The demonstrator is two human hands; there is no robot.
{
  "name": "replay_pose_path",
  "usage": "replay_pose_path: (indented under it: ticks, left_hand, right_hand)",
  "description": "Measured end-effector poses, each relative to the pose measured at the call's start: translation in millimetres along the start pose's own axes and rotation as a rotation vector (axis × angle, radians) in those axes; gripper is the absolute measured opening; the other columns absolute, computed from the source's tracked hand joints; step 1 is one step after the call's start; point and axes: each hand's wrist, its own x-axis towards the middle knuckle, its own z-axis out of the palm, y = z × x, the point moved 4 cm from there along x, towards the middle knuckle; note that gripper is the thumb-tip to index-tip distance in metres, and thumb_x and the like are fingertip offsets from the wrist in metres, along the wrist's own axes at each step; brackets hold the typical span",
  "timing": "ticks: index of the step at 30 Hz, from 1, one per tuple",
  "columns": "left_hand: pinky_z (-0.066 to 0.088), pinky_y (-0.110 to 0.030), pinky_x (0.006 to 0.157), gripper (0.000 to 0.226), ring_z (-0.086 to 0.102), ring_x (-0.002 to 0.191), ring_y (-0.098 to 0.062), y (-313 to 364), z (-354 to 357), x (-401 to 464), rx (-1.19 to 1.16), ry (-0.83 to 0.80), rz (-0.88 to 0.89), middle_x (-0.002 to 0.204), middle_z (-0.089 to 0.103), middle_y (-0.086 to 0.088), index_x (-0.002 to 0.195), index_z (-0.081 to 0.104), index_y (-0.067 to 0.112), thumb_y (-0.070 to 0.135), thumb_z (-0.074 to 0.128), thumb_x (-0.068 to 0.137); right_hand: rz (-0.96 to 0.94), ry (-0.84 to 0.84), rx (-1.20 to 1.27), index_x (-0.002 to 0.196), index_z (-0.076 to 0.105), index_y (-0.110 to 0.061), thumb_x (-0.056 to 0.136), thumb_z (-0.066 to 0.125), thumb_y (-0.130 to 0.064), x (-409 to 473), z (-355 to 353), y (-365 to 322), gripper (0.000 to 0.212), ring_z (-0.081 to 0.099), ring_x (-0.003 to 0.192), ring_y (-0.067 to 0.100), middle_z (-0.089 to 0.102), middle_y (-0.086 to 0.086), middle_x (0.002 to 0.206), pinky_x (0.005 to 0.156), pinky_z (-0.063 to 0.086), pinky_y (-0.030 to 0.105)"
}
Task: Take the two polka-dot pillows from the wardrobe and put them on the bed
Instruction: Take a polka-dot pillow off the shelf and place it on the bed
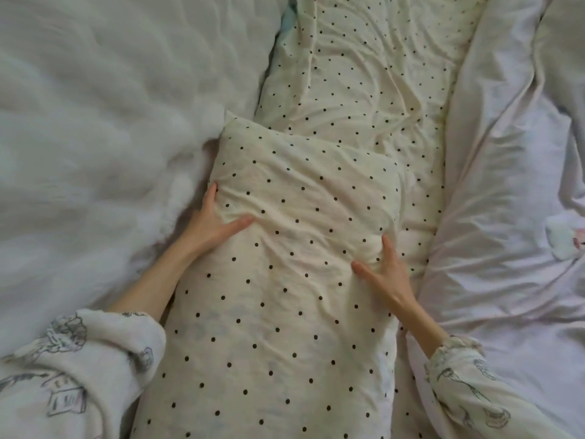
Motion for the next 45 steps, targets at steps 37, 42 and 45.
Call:
replay_pose_path:
  ticks: [37,42,45]
  left_hand:
    - [0.028,-0.05,0.103,0.088,0.033,0.127,-0.042,-69,-5,-97,0.304,0.226,-0.219,0.144,0.024,-0.019,0.143,0.004,0.043,0.074,0.047,0.073]
    - [0.026,-0.049,0.105,0.084,0.03,0.128,-0.039,-68,-6,-110,0.288,0.283,-0.21,0.144,0.021,-0.019,0.144,0.009,0.039,0.071,0.047,0.076]
    - [0.018,-0.06,0.106,0.073,0.018,0.132,-0.042,-56,9,-122,0.477,0.375,-0.129,0.148,0.012,-0.022,0.145,0.009,0.035,0.058,0.043,0.085]
  right_hand:
    - [0.115,-0.141,0.042,0.141,-0.005,-0.05,0.07,0.069,-0.056,-100,56,11,0.103,0.032,0.13,0.03,0.024,0.017,0.144,0.102,0.03,0.041]
    - [0.038,-0.092,0.044,0.144,0.002,-0.044,0.074,0.068,-0.051,-117,49,23,0.096,0.031,0.123,0.013,0.027,0.006,0.145,0.095,0.023,0.026]
    - [0.057,-0.08,0.02,0.145,0.002,-0.038,0.08,0.064,-0.044,-120,52,20,0.09,0.024,0.133,0.022,0.019,0.011,0.148,0.102,0.023,0.03]
